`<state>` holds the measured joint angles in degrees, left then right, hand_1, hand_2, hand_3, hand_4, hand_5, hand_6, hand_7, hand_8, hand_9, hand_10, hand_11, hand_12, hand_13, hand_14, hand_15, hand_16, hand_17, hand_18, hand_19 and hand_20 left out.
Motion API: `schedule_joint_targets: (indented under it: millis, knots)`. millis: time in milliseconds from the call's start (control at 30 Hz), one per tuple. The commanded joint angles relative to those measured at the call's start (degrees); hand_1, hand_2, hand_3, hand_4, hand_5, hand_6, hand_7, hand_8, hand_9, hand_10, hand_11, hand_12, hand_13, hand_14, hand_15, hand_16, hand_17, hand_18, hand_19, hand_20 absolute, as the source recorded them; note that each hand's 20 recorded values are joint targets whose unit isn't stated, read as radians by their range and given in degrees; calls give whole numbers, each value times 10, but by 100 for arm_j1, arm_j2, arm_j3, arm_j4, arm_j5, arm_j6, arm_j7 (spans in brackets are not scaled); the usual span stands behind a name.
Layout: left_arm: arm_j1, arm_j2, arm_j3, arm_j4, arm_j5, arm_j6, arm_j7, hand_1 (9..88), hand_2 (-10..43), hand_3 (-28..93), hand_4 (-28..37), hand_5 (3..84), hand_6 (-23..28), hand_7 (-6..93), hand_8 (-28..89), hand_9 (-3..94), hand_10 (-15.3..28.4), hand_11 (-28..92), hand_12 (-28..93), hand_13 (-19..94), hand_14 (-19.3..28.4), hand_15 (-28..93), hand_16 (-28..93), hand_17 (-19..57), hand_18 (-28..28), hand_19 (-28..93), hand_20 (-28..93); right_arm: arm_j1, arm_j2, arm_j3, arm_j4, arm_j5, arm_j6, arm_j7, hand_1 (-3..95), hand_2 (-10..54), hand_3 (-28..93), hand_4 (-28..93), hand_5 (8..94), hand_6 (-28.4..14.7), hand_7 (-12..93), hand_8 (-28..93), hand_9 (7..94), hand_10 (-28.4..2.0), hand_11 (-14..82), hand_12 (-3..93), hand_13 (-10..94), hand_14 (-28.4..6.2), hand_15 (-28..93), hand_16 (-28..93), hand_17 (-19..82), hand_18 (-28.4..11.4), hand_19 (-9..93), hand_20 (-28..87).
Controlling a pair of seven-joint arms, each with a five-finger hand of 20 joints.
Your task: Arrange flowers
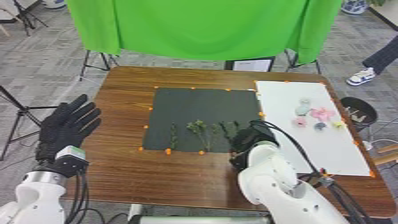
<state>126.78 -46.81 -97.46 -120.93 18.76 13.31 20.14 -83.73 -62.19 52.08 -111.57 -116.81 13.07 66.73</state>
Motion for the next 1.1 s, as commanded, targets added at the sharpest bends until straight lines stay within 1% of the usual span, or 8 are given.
schedule_joint_targets:
  millis: [33,167,400,533,667,867,967,1100]
  knots:
    - [156,-57,-76,-79,-46,120,53,271,107,727,-283,413,99,111,-63,341,164,209,143,215,165,336,-45,-68,155,329,100,-335,100,83,-97,96,-279,202,372,-79,737,-147,806,-73,261,83,936,-145,274,268,937,-64,500,294,722,-135,932,157]
    - [184,-67,-72,-87,-71,138,90,271,107,728,-283,412,99,112,-64,342,165,210,143,215,166,340,-46,-68,155,330,100,-394,194,77,-202,-136,-221,113,348,-64,734,-144,814,-79,248,-55,936,-151,264,261,937,-66,500,289,725,-134,932,148]
    - [130,-73,-69,-70,-48,77,89,270,107,730,-283,413,99,113,-65,342,165,211,142,215,166,341,-48,-68,155,331,100,-667,476,436,-540,-571,-76,-52,329,-57,733,-147,783,-84,216,-67,934,-154,259,260,937,-64,499,285,726,-131,932,148]
    - [157,-79,-103,-68,-57,79,106,270,107,729,-283,412,98,113,-65,342,164,211,142,215,166,340,-48,-68,155,331,99,-1188,941,962,-677,-1180,430,-1554,330,-56,735,-153,749,-83,228,-71,899,-162,269,263,922,-72,464,325,681,-135,929,200]
    - [193,-91,-106,-78,-58,76,110,271,108,727,-283,413,99,113,-65,342,164,211,142,215,165,339,-48,-68,155,330,99,-1534,1267,1806,-657,-1470,-128,-2607,371,-92,786,-190,564,-73,247,-108,655,-167,222,203,696,-114,492,281,493,-162,910,241]
    - [215,-95,-80,-98,-80,97,148,270,108,728,-283,413,98,113,-65,342,164,212,142,215,166,339,-47,-68,155,330,99,-1394,1462,2743,-619,-1200,-1930,-2932,356,-95,818,-247,391,-90,180,-112,417,-169,154,176,418,-168,502,205,294,-200,758,331]
    - [218,-96,-76,-100,-95,116,158,270,108,728,-283,413,98,114,-65,342,164,213,142,215,165,338,-47,-68,155,329,99,-1172,1559,2862,-428,-1183,-2552,-3032,357,-95,816,-264,383,-91,157,-108,398,-162,135,168,391,-168,469,188,271,-209,736,349]
    - [168,-83,-40,-91,-100,108,156,277,126,722,-283,413,98,114,-66,343,164,213,141,215,165,339,-47,-68,155,329,99,-867,1675,2700,-13,-1416,-2645,-3053,417,-95,815,-274,409,-86,145,-111,417,-147,128,162,399,-153,433,186,269,-210,719,366]
